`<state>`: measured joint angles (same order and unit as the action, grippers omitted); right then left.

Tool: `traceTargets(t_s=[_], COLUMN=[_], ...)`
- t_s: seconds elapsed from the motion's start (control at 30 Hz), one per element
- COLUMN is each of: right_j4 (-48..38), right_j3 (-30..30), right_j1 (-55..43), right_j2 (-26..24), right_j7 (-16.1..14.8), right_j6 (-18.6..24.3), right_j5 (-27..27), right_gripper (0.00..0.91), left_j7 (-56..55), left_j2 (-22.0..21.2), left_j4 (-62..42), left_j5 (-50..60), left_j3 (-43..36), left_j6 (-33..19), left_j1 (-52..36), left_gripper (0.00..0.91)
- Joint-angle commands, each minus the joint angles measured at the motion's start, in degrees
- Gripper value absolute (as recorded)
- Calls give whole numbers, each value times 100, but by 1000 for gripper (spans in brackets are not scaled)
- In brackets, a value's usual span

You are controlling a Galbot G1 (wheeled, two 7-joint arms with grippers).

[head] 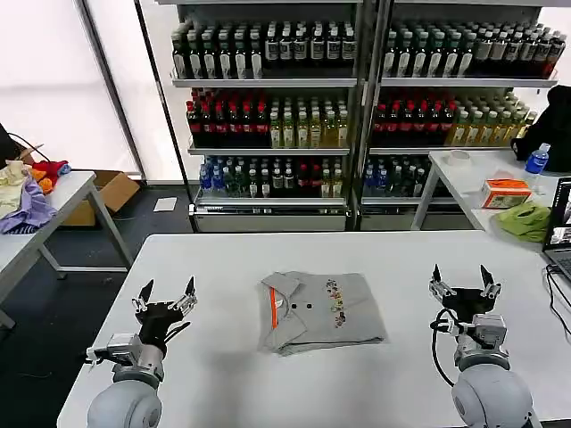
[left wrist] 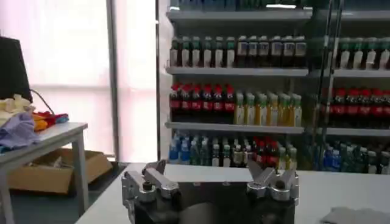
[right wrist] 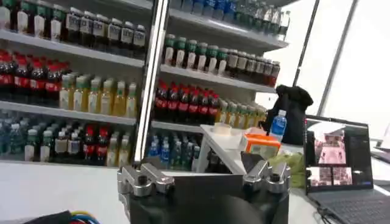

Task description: Fold and organize the clothes.

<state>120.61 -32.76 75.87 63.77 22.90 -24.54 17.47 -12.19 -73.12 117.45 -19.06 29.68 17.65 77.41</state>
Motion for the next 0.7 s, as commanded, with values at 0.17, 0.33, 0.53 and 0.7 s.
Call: traceTargets(t_s=[0.17,0.33,0.53,0.7], right_j4=[59,71,90,98], right_j3=[-51,-45,-51,-42], right_j1=[93,113,125,143], right_j2=[8,20,17,16], right_j7=[13,9,-2,-41], right_j6=[37,28,29,26], right_j5=[16,-3,-4,-4], right_gripper=[907,907,907,907], left_j7=[238,213,261,321], left_j2=[16,11,15,17], left_j4=[21,19,49,65], left_j5=[134,116,37,37], left_j3=[53,53,64,54], left_j6=[-22,7,43,55], left_j1=[-5,-8,-19,-13], left_gripper=[907,907,907,907])
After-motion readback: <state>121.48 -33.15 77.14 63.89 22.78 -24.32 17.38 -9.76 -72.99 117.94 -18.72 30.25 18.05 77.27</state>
